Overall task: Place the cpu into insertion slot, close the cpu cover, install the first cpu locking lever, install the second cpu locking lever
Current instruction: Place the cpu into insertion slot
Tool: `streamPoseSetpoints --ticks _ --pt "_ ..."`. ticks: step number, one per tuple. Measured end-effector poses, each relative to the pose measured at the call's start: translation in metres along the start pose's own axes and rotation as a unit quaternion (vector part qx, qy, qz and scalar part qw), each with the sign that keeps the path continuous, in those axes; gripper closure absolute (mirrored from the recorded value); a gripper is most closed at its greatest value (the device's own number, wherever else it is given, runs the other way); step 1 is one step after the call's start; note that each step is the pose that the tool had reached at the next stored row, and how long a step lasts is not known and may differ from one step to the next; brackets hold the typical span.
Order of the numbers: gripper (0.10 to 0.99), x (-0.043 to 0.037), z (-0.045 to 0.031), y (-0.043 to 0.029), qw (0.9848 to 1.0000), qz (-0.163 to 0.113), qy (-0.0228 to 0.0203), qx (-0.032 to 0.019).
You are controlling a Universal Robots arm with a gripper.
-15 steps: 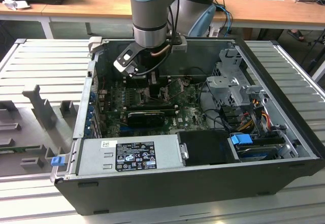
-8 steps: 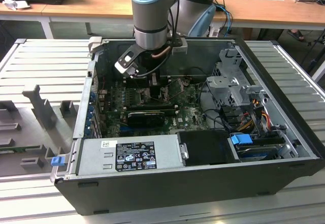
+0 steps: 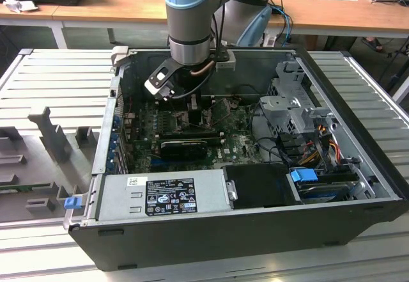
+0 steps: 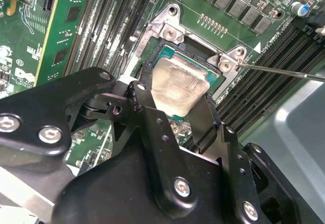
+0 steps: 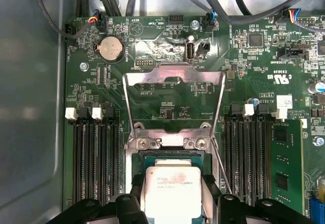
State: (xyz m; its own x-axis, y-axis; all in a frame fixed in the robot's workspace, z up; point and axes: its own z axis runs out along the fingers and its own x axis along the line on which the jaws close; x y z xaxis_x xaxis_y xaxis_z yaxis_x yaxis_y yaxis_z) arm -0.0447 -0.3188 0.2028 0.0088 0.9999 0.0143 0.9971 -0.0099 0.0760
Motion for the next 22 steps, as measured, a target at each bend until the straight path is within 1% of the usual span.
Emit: streamPoseSetpoints --ticks 4,6,10,15,19,22 --pt "0.557 0.0005 0.0004 0.0002 1.0000 0.000 0.0000 -0.0002" --pt "0.557 0.0007 0.0002 0.0002 1.0000 0.000 -0.0017 -0.0001" --pt "0.557 0.0008 0.0002 0.0002 1.0000 0.000 -0.0031 -0.0001" --pt "0.557 0.0008 0.0005 0.0012 1.0000 0.000 -0.0032 -0.0001" --pt "0.557 0.0008 0.0028 0.0011 1.0000 0.000 -0.0032 0.0000" --pt "0.557 0.0008 0.0029 0.0011 1.0000 0.000 -0.0033 -0.0001"
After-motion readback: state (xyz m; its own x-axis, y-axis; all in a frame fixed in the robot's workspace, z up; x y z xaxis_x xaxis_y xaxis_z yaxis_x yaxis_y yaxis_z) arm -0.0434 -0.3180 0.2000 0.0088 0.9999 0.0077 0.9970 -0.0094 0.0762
